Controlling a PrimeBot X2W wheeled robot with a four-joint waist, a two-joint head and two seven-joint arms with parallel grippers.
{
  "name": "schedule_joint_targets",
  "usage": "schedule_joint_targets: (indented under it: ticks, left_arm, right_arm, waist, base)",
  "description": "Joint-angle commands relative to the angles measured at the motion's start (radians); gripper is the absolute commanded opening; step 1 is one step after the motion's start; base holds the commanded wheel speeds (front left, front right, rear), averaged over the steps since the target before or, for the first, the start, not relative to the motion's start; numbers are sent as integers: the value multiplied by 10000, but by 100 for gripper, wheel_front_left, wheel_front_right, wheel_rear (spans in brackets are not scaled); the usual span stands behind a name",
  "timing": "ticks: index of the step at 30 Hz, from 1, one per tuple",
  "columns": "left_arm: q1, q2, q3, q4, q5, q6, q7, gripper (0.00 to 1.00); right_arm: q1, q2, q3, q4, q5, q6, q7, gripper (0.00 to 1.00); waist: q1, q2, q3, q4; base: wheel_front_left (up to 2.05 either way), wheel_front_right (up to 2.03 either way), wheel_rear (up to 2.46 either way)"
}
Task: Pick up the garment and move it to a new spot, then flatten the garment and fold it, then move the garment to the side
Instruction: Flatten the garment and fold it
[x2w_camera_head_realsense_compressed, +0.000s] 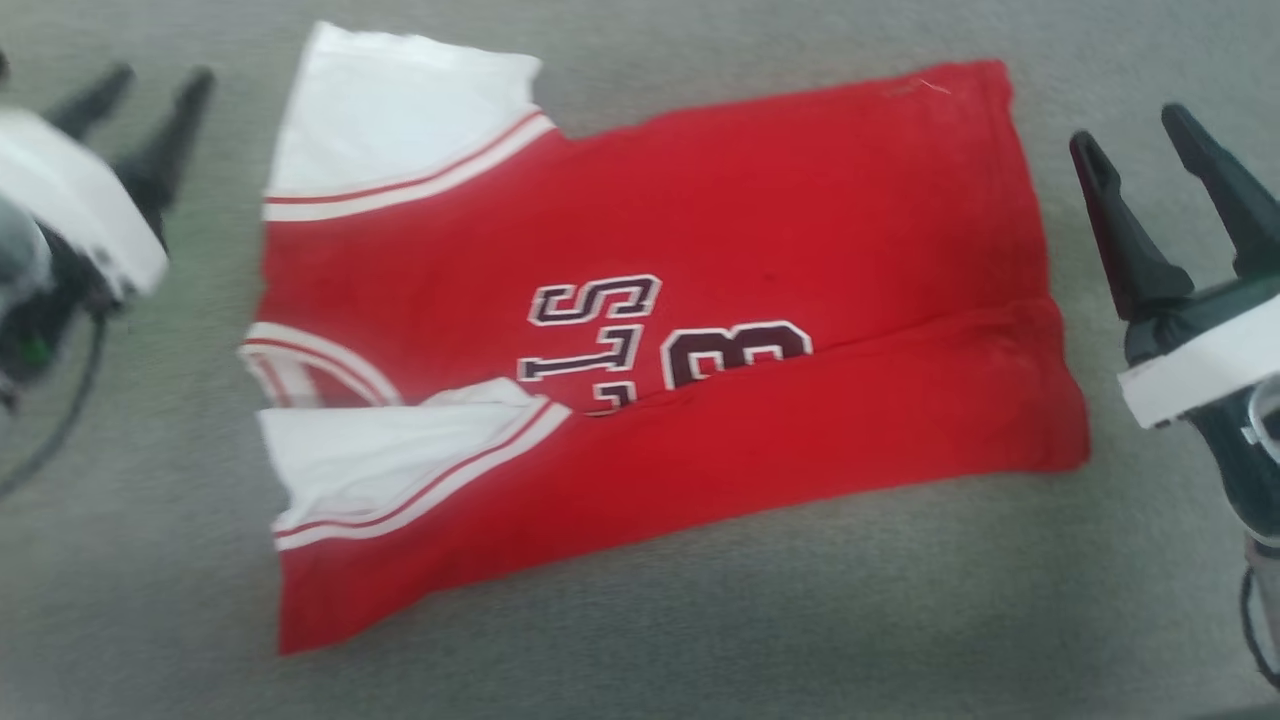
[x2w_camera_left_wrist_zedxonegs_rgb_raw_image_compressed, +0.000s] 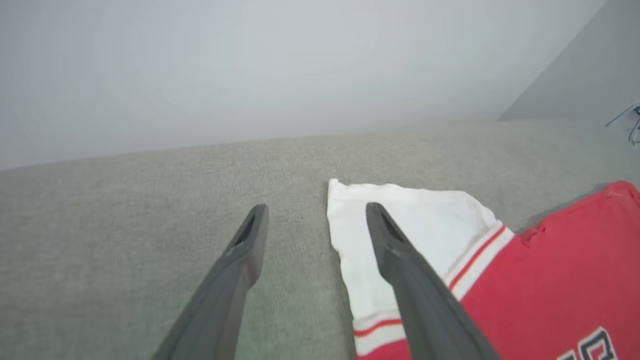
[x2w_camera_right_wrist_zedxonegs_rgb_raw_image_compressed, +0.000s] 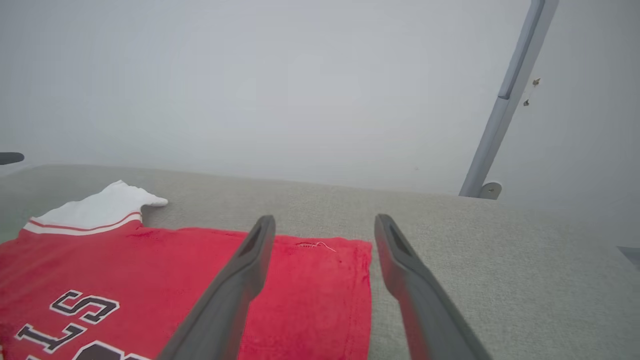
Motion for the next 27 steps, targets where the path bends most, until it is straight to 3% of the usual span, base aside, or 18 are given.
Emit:
schedule_joint_targets:
  ticks: [1, 7, 8, 14, 21, 22, 23, 27]
  left_arm:
    - [-508, -155, -14, 441, 62, -126, 288, 100]
    - [-2070, -515, -515, 1974, 133, -482, 2531, 100]
    - [-2070, -515, -515, 1974, 133, -482, 2531, 100]
    - [-3208, -751, -1015, 3052, -45, -666, 5189, 100]
    - [-3696, -1129, -1440, 3636, -121, -841, 6722, 100]
    - [-3691, -1215, -1440, 3646, -211, -856, 6826, 40]
    - [-3699, -1286, -1477, 3625, -244, -891, 6897, 0]
    - [-3795, -1324, -1543, 3625, -287, -927, 6912, 0]
  right_arm:
    - [-161, 158, 40, 78, -76, -1, -263, 100]
    - [-286, 487, 259, 229, -49, -1, -692, 100]
    - [-286, 487, 259, 229, -49, -1, -692, 100]
    - [-413, 600, 471, 318, 84, -1, -791, 100]
    - [-479, 625, 601, 409, 170, -1, -913, 100]
    - [-498, 618, 605, 430, 185, -1, -897, 100]
    - [-514, 588, 624, 447, 207, 0, -833, 100]
    - [-946, 358, 813, 588, 443, -1, -125, 100]
  waist:
    - [0, -1, 370, -460]
    - [0, -1, 703, -1017]
    - [0, -1, 703, -1017]
    - [0, -1, 1097, -1416]
    - [0, -1, 1385, -1603]
    - [0, -1, 1393, -1596]
    - [0, -1, 1390, -1581]
    - [0, -1, 1397, -1493]
  base:
    - [0, 0, 0]
    - [0, 0, 0]
    - [0, 0, 0]
    - [0, 0, 0]
    - [0, 0, 0]
    - [0, 0, 0]
    - [0, 0, 0]
    - [0, 0, 0]
